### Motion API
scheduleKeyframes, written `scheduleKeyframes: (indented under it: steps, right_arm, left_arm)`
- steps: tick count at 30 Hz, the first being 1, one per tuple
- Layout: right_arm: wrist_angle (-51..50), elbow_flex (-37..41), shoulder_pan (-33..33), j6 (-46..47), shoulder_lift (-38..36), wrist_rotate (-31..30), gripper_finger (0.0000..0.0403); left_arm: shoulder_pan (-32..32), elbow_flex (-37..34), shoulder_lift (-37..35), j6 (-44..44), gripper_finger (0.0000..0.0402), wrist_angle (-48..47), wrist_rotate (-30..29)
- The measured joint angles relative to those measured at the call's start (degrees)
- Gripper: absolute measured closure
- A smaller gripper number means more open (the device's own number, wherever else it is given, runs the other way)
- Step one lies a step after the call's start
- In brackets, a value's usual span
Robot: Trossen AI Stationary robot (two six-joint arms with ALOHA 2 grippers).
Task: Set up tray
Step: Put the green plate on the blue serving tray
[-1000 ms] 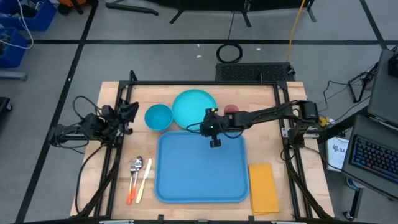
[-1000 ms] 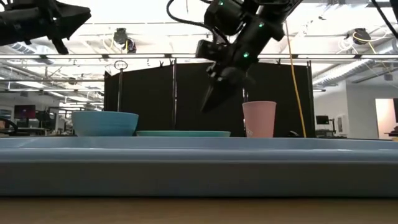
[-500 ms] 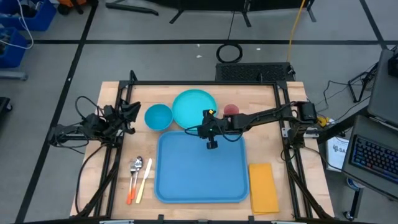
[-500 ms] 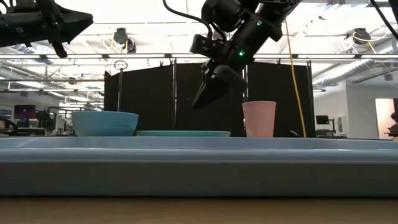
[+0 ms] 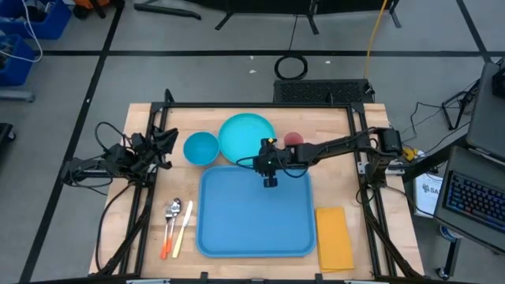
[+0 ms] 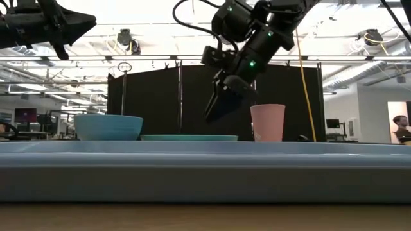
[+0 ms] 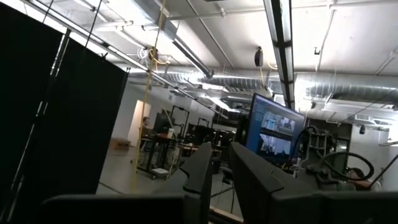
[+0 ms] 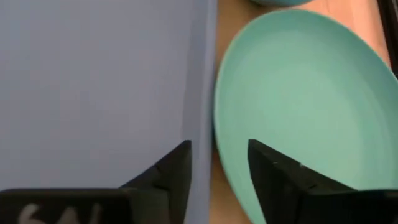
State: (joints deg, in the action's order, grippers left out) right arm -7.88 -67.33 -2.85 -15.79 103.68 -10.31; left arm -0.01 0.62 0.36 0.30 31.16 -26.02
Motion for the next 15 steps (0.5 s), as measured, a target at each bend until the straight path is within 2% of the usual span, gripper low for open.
scheduleKeyframes:
  steps: [5, 15]
  right_arm:
    - [0.3, 1.2, -1.6, 1.0, 0.0, 0.1, 0.0226]
    - [2.0, 4.5, -4.2, 1.6, 0.0, 1.6, 0.0233]
  left_arm:
    - [0.0, 0.0, 0.0, 0.0, 0.0339, 0.0, 0.0]
    - [0.0, 0.0, 0.0, 0.0, 0.0339, -0.1, -0.1]
